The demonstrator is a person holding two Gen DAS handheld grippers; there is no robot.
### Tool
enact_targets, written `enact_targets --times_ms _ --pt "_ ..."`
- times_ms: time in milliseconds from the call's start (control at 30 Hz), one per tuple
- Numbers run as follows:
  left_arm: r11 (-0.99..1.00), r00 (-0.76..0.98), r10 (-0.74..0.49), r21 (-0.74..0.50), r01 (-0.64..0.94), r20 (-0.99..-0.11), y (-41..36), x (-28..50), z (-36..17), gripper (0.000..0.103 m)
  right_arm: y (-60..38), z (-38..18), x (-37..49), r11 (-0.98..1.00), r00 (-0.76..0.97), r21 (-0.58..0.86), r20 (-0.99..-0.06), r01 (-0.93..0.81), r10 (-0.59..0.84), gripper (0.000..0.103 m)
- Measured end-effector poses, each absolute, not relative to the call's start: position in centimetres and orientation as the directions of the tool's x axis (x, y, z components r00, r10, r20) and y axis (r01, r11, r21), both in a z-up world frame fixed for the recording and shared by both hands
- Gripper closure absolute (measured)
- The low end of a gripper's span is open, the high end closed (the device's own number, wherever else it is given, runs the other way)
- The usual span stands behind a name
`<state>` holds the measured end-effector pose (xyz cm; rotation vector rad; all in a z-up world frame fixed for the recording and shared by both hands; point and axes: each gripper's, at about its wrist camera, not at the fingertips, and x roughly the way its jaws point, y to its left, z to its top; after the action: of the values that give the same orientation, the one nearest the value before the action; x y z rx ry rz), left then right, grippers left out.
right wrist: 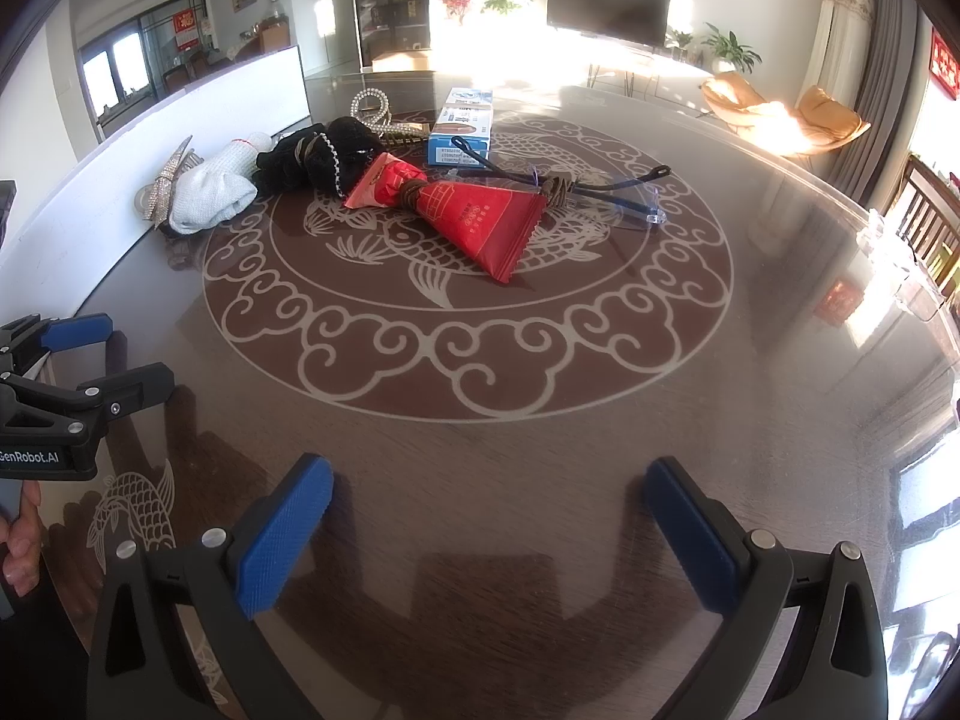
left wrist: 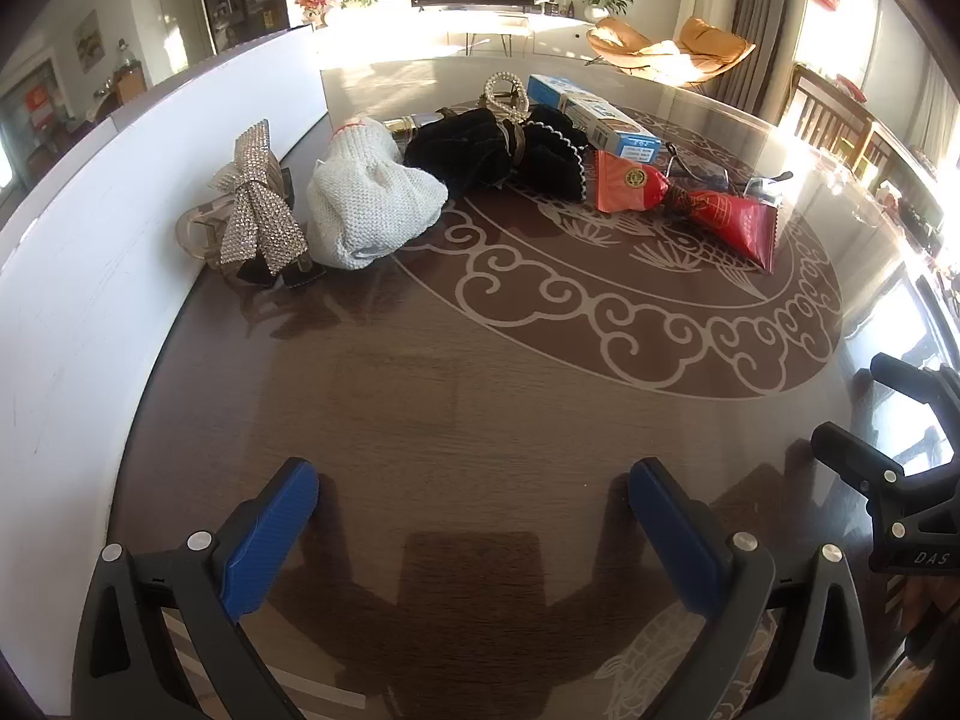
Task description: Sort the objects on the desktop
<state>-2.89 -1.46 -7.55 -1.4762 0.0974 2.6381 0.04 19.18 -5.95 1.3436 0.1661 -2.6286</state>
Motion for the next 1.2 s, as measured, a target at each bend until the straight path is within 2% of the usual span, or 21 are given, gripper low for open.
enact_targets --times_ms 967,1200 --pt "-0.999 -0.527 0.028 -0.001 -0.05 -0.849 -1.7 -2.1 -7.5 0.0 19.1 -6.0 0.0 -0.977 -0.573 -0.015 -0.812 0.215 -0.113 0.0" --pt "-0.998 -0.538 -0.03 -0.001 0.058 -0.843 -2.8 -1.9 -7.6 0.0 19.1 -6.0 -0.1 -0.977 -0.573 -0.013 -0.812 0.215 -0.115 0.0"
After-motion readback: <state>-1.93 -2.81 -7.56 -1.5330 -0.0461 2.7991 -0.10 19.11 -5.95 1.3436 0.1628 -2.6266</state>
